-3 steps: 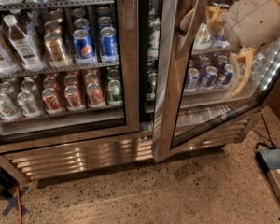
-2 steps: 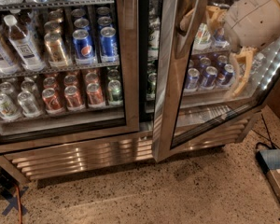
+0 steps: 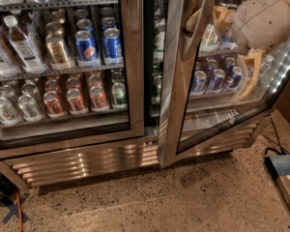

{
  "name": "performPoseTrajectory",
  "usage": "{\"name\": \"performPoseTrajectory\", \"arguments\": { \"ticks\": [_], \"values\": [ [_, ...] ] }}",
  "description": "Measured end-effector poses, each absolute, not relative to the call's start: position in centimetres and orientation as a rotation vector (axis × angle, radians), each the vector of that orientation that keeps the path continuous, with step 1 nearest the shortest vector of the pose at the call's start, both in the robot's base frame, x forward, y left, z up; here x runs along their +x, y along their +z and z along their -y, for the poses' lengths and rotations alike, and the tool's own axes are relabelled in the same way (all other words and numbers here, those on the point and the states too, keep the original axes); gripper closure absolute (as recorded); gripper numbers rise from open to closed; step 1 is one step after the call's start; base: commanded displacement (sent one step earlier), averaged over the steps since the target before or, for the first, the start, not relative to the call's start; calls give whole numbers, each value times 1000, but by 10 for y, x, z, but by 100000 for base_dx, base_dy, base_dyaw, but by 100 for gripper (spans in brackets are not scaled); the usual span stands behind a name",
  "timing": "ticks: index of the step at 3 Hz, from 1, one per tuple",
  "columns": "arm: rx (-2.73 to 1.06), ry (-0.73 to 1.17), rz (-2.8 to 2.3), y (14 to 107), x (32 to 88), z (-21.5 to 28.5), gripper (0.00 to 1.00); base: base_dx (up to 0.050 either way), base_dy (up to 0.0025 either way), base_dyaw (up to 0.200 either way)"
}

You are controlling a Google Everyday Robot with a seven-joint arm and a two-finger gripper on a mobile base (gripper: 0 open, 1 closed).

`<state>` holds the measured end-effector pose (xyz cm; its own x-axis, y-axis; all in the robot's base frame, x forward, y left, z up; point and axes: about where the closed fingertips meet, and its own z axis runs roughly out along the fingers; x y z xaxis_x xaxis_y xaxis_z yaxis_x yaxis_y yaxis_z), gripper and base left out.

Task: Open right fridge door

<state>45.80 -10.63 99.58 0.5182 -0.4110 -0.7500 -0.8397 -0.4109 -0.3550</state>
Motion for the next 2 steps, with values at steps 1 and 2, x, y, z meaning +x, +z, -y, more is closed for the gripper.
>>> {"name": "performPoseTrajectory", "arguments": {
  "ticks": [1, 2],
  "values": [
    [-2023, 742, -1017, 996, 458, 106, 0, 5000, 0, 2],
    [-2022, 742, -1017, 996, 458, 106, 0, 0, 0, 0]
  ]
}}
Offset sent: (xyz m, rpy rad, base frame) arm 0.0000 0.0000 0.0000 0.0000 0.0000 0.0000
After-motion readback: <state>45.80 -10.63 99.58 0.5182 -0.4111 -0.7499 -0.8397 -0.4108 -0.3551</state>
